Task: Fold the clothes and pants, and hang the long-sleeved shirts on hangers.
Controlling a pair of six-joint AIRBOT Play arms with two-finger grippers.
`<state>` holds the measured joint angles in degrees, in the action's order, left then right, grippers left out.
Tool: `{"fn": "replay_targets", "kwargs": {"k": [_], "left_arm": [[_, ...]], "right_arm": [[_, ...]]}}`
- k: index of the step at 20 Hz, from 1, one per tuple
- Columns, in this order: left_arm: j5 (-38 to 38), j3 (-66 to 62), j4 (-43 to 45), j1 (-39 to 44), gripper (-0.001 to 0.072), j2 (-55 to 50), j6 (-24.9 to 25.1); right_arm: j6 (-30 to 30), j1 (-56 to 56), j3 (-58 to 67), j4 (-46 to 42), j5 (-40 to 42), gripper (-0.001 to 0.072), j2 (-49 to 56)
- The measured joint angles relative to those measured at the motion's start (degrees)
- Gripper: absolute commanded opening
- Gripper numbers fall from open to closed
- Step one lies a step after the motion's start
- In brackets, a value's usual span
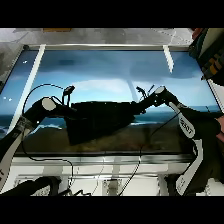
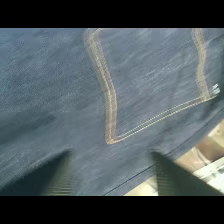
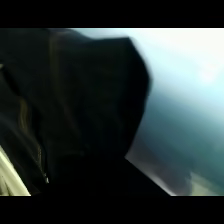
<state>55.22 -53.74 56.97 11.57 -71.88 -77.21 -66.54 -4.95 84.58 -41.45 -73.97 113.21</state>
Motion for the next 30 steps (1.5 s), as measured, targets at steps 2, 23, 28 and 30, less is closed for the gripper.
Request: {"fn": "replay_targets", "kwargs": {"k": [2,23,28,30], "left_arm": [[-0.1,-0.1,0.1,-0.4,0.0022,0.2,1.2],[-4.5,-11.2,0.0,-21.0,0.0023,31.9,7.1],[-5.0,-11.2,0.1,-21.4,0.0022,33.0,7.1],[-5.1,-11.2,0.0,-21.5,0.0022,33.1,7.1]], "right_arm": [[0.7,-1.4,1.6,1.7,0.5,0.0035,-0.6],[-24.4,45.2,11.6,-15.3,-10.3,0.0035,-53.4],[-26.8,64.6,11.6,-34.2,-11.0,0.0035,-62.7],[-27.9,71.5,11.6,-39.8,-10.9,0.0035,-64.3]]}}
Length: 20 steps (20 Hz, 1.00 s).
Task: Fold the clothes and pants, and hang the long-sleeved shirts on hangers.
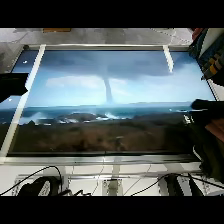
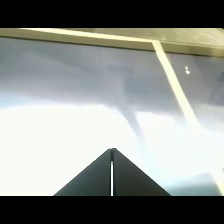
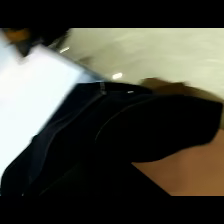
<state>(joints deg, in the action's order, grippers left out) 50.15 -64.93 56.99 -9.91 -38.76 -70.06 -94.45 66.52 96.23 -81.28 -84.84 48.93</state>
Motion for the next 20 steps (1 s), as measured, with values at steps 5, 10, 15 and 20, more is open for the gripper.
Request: {"fn": "replay_targets", "kwargs": {"k": [5,10,15,20], "left_arm": [[0.0,0.0,0.0,0.0,0.0023,0.1,0.0],[0.0,0.0,0.0,0.0,0.0022,0.1,0.0],[0.0,0.0,0.0,0.0,0.0022,0.1,0.0],[0.0,0.0,0.0,0.0,0.0023,0.1,0.0]], "right_arm": [[-2.1,11.3,0.0,-6.5,2.5,0.0121,-0.5],[-4.6,14.8,-0.1,-6.9,5.7,0.0663,1.8],[-6.0,15.4,-1.7,2.8,5.3,0.0110,5.0],[-2.3,11.6,-8.3,27.8,5.1,0.0034,6.4]]}}
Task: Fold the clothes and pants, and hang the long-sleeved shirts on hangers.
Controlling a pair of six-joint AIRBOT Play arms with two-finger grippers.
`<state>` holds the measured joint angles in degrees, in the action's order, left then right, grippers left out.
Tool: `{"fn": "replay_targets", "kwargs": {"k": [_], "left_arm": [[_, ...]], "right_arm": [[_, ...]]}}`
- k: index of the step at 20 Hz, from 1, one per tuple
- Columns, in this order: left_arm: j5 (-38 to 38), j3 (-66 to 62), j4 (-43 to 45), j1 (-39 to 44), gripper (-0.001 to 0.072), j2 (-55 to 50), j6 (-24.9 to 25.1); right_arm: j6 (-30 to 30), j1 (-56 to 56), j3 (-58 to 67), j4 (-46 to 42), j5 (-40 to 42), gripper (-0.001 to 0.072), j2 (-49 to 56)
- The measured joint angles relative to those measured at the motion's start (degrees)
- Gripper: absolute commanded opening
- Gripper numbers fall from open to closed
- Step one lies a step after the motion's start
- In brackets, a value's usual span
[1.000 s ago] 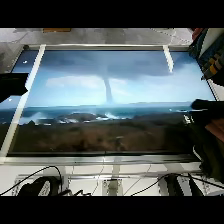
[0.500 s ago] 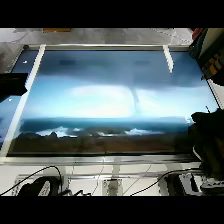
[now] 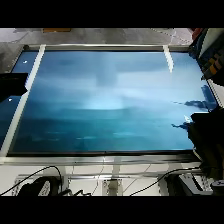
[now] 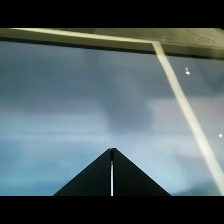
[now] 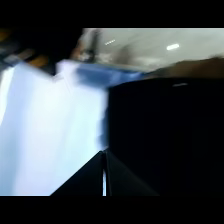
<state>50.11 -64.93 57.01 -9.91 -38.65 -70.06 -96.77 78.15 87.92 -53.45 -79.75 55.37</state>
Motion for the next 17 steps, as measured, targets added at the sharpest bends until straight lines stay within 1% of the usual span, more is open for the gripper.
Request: {"fn": "replay_targets", "kwargs": {"k": [2,4,6,7,9,12,13,15,17], "left_arm": [[0.0,0.0,0.0,0.0,0.0023,0.0,0.0],[0.0,0.0,0.0,0.0,0.0023,0.0,0.0],[0.0,0.0,0.0,0.0,0.0022,0.0,0.0],[0.0,0.0,0.0,0.0,0.0023,0.0,0.0],[0.0,0.0,0.0,0.0,0.0022,0.0,0.0],[0.0,0.0,0.0,0.0,0.0023,0.0,0.0],[0.0,0.0,0.0,0.0,0.0023,0.0,0.0],[0.0,0.0,0.0,0.0,0.0023,0.0,0.0],[0.0,0.0,0.0,0.0,0.0023,0.0,0.0]], "right_arm": [[5.9,-5.4,-1.2,8.9,0.8,0.0033,-0.1],[11.4,-13.4,-1.8,13.9,1.5,0.0033,-0.6],[15.0,-24.1,-2.1,13.7,1.8,0.0032,-1.3],[16.3,-30.5,-2.1,10.8,1.9,0.0032,-1.7],[18.5,-44.2,-2.2,0.3,1.3,0.0032,-2.4],[19.4,-63.9,-2.2,-21.6,0.3,0.0032,-2.6],[18.1,-68.8,-2.2,-28.1,0.3,0.0032,-2.5],[13.2,-76.5,-2.2,-41.1,-0.1,0.0033,-1.7],[8.0,-80.6,-2.2,-50.4,-0.8,0.0035,-0.9]]}}
